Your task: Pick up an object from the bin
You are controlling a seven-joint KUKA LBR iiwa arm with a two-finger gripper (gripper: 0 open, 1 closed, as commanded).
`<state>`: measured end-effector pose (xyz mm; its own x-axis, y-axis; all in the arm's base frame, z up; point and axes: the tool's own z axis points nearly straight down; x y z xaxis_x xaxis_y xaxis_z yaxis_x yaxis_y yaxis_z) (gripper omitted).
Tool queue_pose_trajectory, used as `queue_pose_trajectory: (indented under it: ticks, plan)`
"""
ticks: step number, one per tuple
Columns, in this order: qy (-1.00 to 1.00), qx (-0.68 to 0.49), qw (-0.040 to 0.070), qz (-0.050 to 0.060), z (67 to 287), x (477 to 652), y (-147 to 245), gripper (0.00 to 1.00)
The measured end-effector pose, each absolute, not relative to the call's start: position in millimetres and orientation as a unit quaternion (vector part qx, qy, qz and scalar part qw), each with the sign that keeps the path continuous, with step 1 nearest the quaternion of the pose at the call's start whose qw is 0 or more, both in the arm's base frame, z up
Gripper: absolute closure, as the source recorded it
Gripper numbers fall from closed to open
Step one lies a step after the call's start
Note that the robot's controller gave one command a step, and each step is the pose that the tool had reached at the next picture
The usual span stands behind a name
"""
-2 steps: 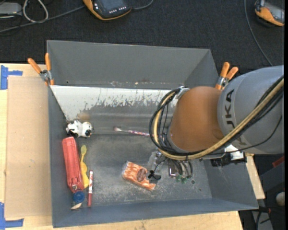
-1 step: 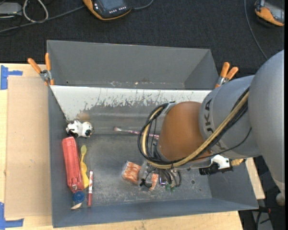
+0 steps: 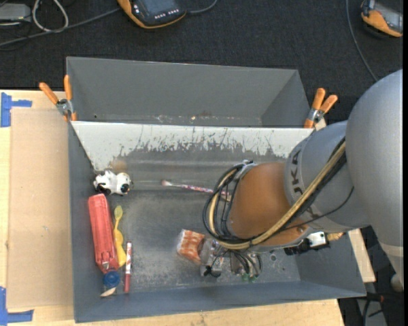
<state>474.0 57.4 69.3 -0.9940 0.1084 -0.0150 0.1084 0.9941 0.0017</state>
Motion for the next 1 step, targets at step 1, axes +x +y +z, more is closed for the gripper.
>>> queue_pose_trajectory:
  ticks: [1]
  plan:
    - [0.998, 0.069, 0.001, -0.001, 172.0, 480.4, 67.2, 0.0]
